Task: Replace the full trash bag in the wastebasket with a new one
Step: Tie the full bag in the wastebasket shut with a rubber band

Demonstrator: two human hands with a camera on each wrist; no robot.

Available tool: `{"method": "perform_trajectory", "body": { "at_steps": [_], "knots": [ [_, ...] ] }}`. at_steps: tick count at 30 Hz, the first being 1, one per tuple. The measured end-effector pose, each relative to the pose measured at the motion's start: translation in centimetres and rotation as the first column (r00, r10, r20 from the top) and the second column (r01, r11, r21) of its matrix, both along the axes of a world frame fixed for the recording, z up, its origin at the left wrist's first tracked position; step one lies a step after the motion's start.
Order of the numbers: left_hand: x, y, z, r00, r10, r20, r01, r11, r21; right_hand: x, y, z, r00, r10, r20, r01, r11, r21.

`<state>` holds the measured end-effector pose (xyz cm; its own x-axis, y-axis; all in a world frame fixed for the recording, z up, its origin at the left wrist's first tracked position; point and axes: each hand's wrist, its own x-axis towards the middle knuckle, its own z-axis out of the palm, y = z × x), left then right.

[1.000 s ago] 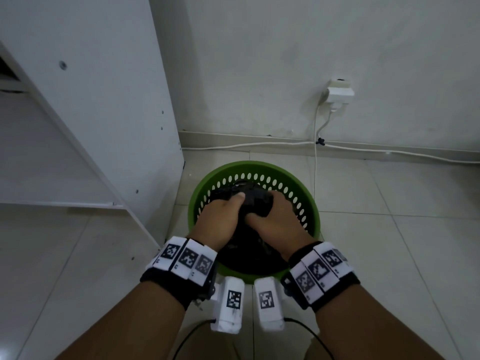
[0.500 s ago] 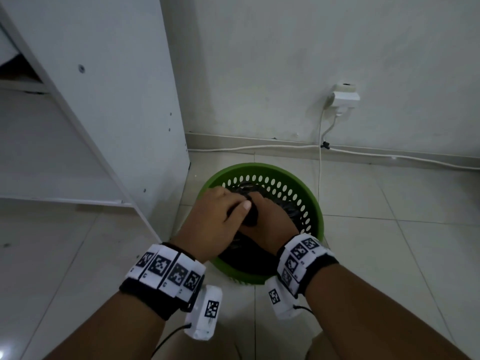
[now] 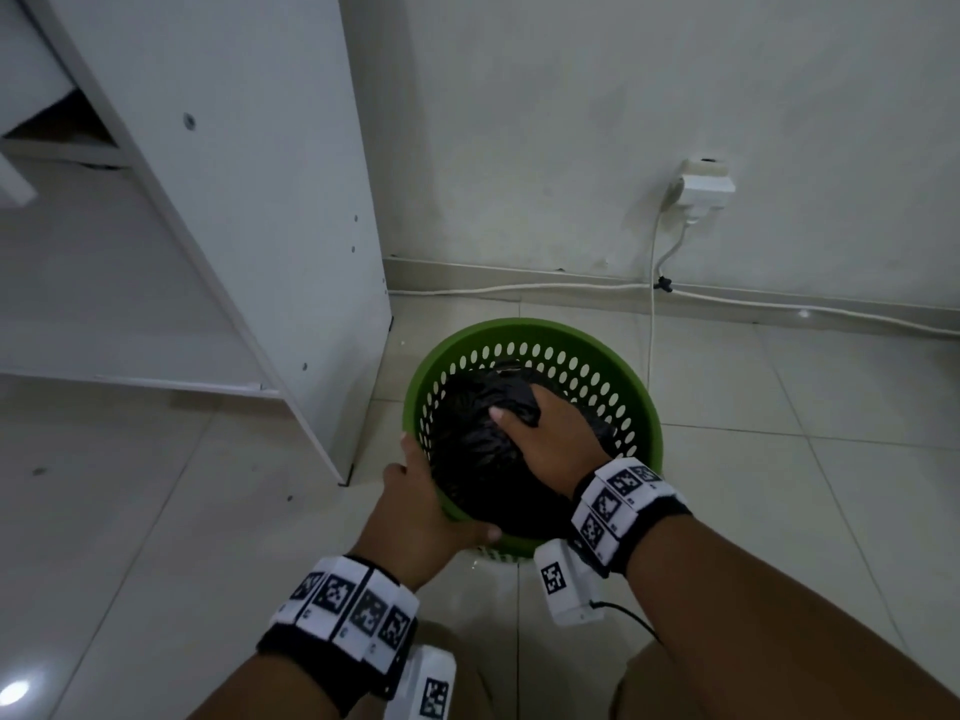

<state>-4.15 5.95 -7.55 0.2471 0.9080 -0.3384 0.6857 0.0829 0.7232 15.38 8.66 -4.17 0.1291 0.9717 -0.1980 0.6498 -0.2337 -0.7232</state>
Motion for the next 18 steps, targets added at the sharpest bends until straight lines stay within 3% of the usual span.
{"method": "perform_trajectory", "body": {
  "at_steps": [5, 11, 16, 18],
  "knots": [
    [0.1, 0.5, -0.5, 0.997, -0.035, -0.062, 0.038, 0.998, 0.04, 0.5, -1.0, 0.8, 0.945, -0.133, -0.3, 0.162, 0.984, 0.073],
    [-0.1, 1.5, -0.2, 0.987, -0.098, -0.13, 0.104, 0.994, 0.038, 1.8, -2.1, 3.2, 0.855, -0.183, -0.485, 0.296, 0.94, 0.167],
    [0.4, 1.5, 0.6, 0.98, -0.124, -0.158, 0.134, 0.989, 0.057, 2.8, -3.2, 6.2, 0.838, -0.126, -0.53, 0.315, 0.906, 0.283],
    [0.7, 1.3, 0.9, 0.98, -0.122, -0.157, 0.132, 0.99, 0.058, 3.1, -3.6, 7.5, 0.776, -0.138, -0.615, 0.383, 0.878, 0.286]
  ]
}}
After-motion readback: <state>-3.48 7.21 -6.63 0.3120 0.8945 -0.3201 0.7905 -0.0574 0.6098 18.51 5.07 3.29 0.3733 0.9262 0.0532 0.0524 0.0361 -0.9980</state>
